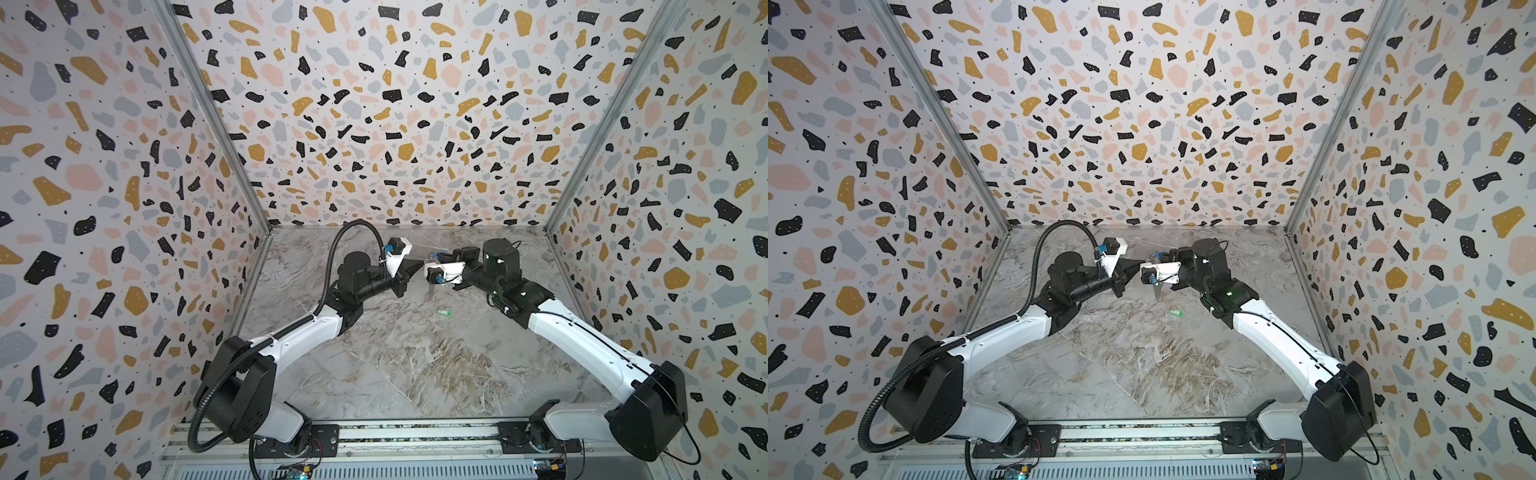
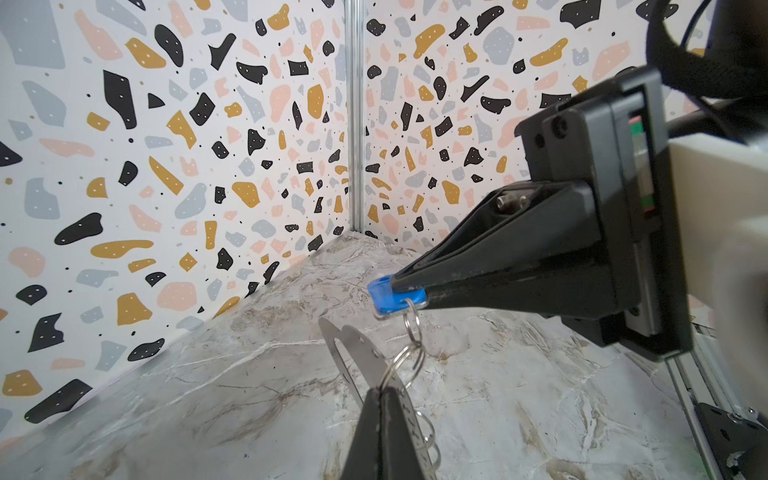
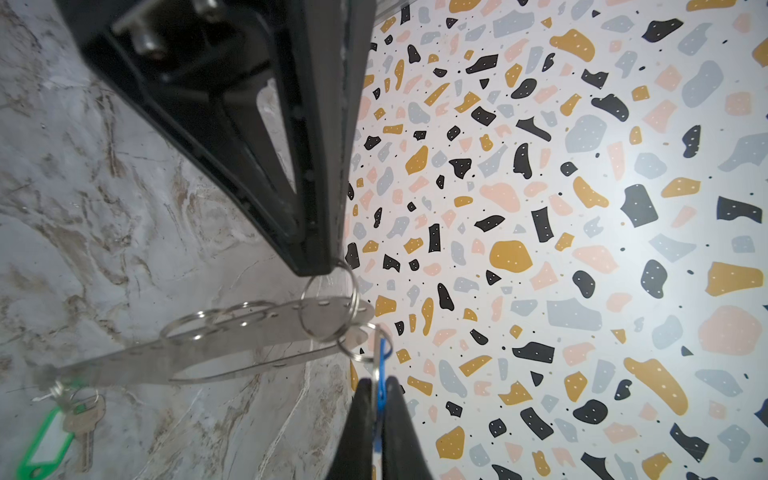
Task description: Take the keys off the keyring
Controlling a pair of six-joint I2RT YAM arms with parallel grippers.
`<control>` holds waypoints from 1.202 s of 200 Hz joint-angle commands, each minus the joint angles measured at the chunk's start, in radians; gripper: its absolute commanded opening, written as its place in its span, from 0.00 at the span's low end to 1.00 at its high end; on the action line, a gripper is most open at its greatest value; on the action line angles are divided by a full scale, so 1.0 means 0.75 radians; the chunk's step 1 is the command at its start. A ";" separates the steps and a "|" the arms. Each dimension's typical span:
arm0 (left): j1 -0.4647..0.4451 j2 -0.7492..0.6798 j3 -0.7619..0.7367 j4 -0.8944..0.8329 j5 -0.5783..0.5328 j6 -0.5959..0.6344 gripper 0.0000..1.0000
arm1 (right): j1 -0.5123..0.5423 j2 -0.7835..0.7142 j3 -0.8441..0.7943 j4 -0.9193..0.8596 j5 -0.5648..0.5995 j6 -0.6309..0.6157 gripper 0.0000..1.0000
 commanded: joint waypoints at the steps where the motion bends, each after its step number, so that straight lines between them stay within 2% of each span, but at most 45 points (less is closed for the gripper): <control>1: 0.008 0.000 -0.016 0.143 -0.018 -0.061 0.00 | -0.016 0.001 -0.016 0.089 -0.011 0.101 0.00; 47: 0.019 -0.003 -0.036 0.235 -0.040 -0.145 0.00 | -0.012 0.011 -0.067 0.137 -0.021 0.184 0.00; 105: 0.022 0.013 -0.027 0.254 -0.035 -0.171 0.00 | -0.012 0.033 -0.105 0.202 -0.058 0.255 0.00; 240: 0.022 0.052 -0.030 0.305 -0.017 -0.234 0.00 | -0.025 0.075 -0.105 0.281 -0.191 0.305 0.00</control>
